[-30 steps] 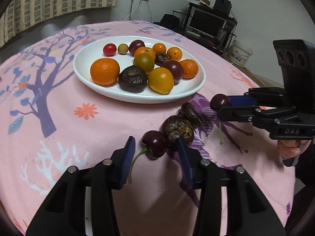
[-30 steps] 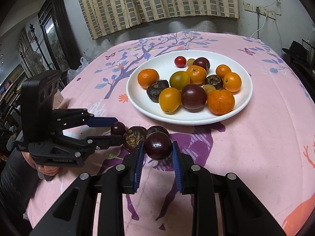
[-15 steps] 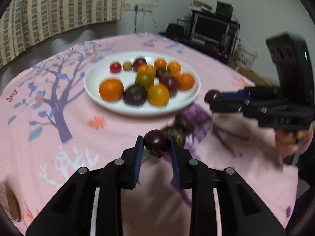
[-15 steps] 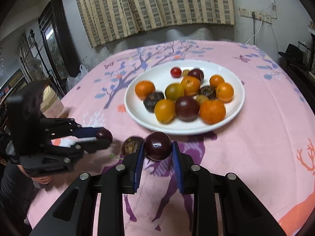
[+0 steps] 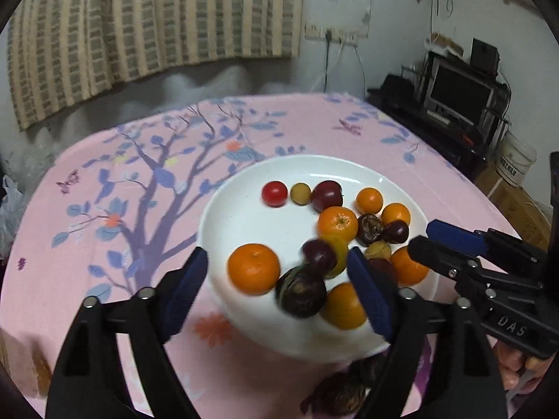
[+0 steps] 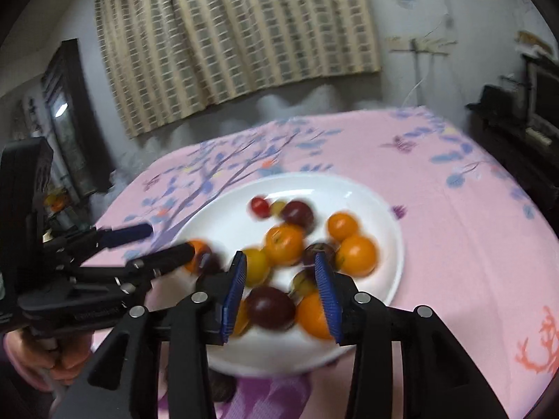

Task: Organize fruits
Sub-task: 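Lower both cherries onto the white plate and open both grippers, then grasp a wrinkled passion fruit with the right gripper while the left gripper grasps the last passion fruit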

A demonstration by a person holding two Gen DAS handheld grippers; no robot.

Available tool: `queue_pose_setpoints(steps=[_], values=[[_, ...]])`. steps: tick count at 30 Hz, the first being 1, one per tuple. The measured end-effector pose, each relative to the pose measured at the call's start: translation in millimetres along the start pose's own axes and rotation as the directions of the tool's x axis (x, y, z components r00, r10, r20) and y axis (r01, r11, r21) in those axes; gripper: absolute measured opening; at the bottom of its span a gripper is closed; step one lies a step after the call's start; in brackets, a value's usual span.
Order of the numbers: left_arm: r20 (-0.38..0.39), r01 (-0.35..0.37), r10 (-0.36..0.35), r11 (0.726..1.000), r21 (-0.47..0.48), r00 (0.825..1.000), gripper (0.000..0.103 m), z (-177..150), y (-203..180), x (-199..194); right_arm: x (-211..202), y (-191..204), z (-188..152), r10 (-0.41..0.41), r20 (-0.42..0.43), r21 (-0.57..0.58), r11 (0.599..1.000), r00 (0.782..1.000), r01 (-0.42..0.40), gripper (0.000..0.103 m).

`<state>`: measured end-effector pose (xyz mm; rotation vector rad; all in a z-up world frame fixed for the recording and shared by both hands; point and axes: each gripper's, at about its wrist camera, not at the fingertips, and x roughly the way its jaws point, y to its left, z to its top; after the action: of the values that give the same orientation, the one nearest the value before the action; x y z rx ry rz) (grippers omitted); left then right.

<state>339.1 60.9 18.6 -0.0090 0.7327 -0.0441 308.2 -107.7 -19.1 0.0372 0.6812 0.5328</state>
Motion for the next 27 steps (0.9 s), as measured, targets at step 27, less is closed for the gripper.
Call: queue_pose_setpoints(steps=[27], values=[[-0.029,-0.063,0.061,0.994,-0.089,0.998,0.096,-107,30,-43,23,27,-65,0.145,-0.281,-0.005,0.988,0.949,-0.152,0.043]])
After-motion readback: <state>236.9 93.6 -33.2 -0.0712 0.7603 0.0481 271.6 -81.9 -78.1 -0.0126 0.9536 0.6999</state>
